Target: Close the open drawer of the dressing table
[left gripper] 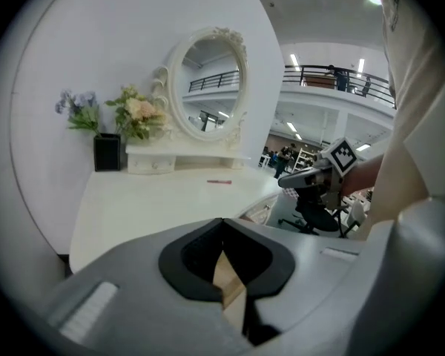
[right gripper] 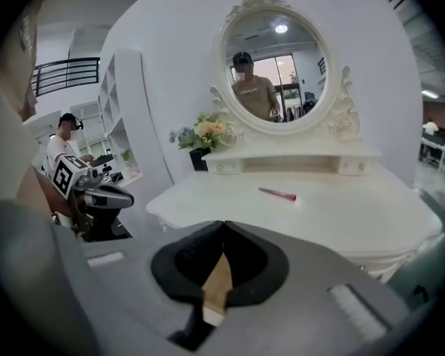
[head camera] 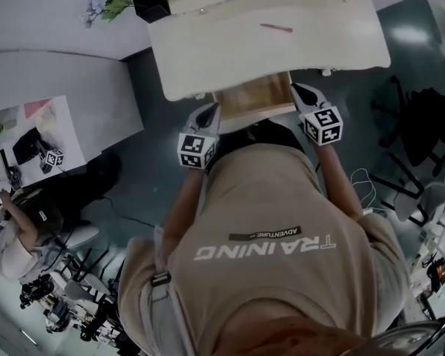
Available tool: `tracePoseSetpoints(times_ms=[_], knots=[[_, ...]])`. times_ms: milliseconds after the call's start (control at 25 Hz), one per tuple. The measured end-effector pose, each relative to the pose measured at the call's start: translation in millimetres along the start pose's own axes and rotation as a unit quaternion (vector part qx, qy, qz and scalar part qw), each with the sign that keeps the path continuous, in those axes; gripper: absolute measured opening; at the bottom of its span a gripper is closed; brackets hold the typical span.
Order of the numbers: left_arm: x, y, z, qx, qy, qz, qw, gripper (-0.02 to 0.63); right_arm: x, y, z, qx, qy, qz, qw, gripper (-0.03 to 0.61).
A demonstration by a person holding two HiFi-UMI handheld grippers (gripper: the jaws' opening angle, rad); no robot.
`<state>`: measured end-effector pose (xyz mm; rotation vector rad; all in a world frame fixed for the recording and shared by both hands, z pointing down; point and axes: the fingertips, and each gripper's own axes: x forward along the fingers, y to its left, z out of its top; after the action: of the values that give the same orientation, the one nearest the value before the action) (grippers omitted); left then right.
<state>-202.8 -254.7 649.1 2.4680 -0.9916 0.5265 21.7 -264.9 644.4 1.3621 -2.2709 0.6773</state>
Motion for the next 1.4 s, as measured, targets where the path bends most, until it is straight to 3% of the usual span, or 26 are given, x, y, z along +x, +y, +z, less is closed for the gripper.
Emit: tracePoseSetpoints(times_ms=[160,320,560,720,840,1000,1400], knots=[[19.9,-21.1,-52.4,-0.038,0.067,-0.020,0.9969,0.006,14.8,-3.4,-62.7,0.042,0.065,0.033,0.996,-0.003],[28.5,-42.7,-93.7,-0.045,0.114,-0.035,0.9918,0.006,23.2,-0.1,-117.4,0.100,0.120,0.074,0.985,-0.003],[19.5,-52.7,-142.4,-0.078,0.148,-0.034,0.9854,0.006,13.9,17.8,-188.0,0.096,0.192,0.119,0.969,-0.003],[5.4,-59.3,-177.7,-0.117,0.186,-0.035,0.9748,0.006,11.8,8.4,-230.0,0.078,0.255,0.126,0.956,-0.003],[-2.2,-54.2,-204.3,-0.154,0.215,-0.020,0.9642,0.006,15.8,-2.2,-235.9,0.067,0.272,0.120,0.953,-0.003],[-1.7,-41.0,-218.8,-0.189,0.220,-0.009,0.9570,0.006,27.1,-8.1,-230.9,0.057,0.282,0.115,0.951,-0.003],[11.6,-22.1,-213.5,-0.179,0.230,-0.022,0.9563,0.006,36.9,-7.5,-230.0,0.072,0.294,0.108,0.947,-0.003]])
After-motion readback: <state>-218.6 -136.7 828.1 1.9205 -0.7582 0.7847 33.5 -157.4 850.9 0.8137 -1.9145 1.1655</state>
